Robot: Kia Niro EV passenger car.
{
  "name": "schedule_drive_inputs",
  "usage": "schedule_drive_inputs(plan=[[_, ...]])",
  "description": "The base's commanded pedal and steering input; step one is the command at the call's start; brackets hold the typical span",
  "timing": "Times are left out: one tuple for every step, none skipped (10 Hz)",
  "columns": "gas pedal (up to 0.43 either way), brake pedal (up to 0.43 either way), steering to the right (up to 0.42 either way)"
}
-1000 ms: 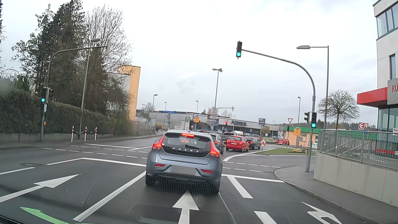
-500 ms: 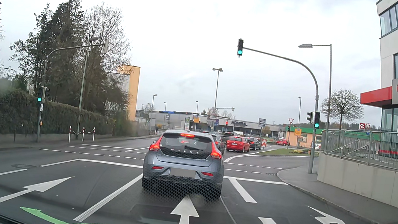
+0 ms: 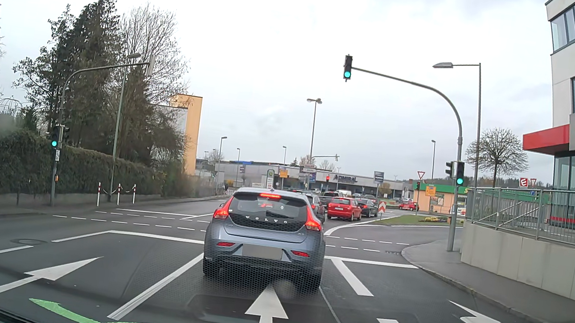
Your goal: Follow the waypoints while adhering to traffic rules and regulations
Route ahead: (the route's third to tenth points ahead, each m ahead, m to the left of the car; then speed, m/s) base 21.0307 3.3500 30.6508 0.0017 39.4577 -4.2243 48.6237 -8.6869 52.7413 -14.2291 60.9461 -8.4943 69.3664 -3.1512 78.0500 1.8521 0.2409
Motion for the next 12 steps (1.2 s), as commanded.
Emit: schedule_drive_inputs(plan=[[0.0,0.22,0.0],[0.0,0.22,0.0],[0.0,0.22,0.0],[0.0,0.22,0.0],[0.0,0.213,0.0],[0.0,0.213,0.0],[0.0,0.22,0.0],[0.0,0.213,0.0],[0.0,0.213,0.0],[0.0,0.213,0.0],[0.0,0.22,0.0],[0.0,0.22,0.0]])
